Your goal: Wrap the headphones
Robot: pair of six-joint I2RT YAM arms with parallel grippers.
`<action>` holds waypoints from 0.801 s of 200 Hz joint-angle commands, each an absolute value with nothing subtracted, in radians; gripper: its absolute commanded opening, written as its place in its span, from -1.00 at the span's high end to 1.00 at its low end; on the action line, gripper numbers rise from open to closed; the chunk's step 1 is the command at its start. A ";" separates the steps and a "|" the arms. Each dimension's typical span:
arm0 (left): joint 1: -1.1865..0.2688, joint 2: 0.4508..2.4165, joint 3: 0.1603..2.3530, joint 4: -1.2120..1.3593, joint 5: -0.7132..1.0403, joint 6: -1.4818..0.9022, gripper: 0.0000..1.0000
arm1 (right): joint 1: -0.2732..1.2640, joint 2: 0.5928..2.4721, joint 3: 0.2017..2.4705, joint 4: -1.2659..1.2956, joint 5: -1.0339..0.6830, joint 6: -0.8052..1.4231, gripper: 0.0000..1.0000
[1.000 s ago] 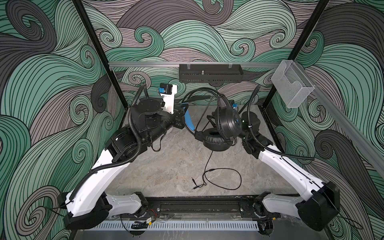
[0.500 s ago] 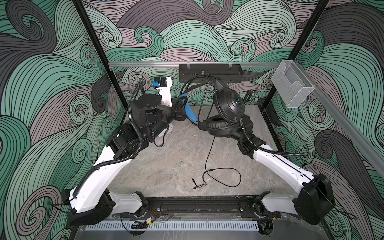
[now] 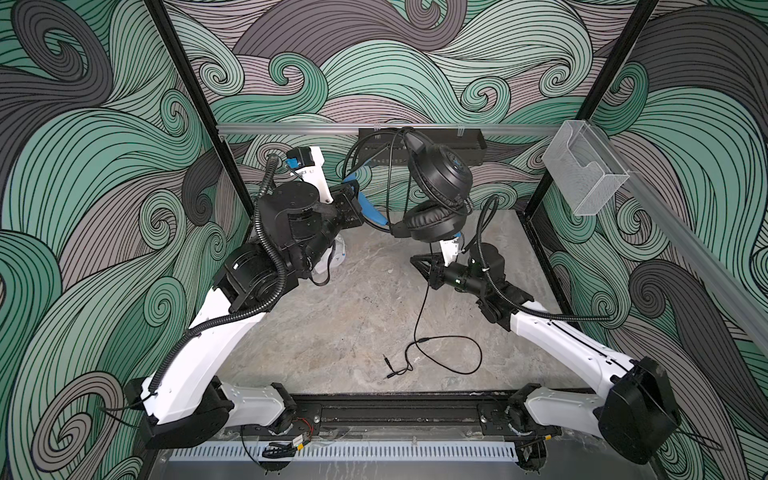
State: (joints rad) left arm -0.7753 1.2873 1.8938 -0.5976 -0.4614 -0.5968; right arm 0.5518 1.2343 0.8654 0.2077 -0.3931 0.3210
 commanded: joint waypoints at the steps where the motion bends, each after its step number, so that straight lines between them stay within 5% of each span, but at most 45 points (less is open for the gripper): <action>1: -0.748 1.252 1.897 -0.492 -0.519 -0.720 1.00 | 0.564 1.225 0.878 0.113 -0.322 0.291 0.84; 14: -0.726 1.250 1.887 -0.512 -0.531 -0.797 1.00 | 0.582 1.245 0.928 -0.015 -0.240 0.255 1.00; 85: -0.606 1.316 1.827 -0.421 -0.452 -1.002 1.00 | 0.791 1.240 1.062 -0.299 0.010 0.040 1.00; 160: -0.567 1.469 1.833 -0.435 -0.568 -0.841 1.00 | 1.029 1.217 1.220 -0.565 0.205 -0.135 1.00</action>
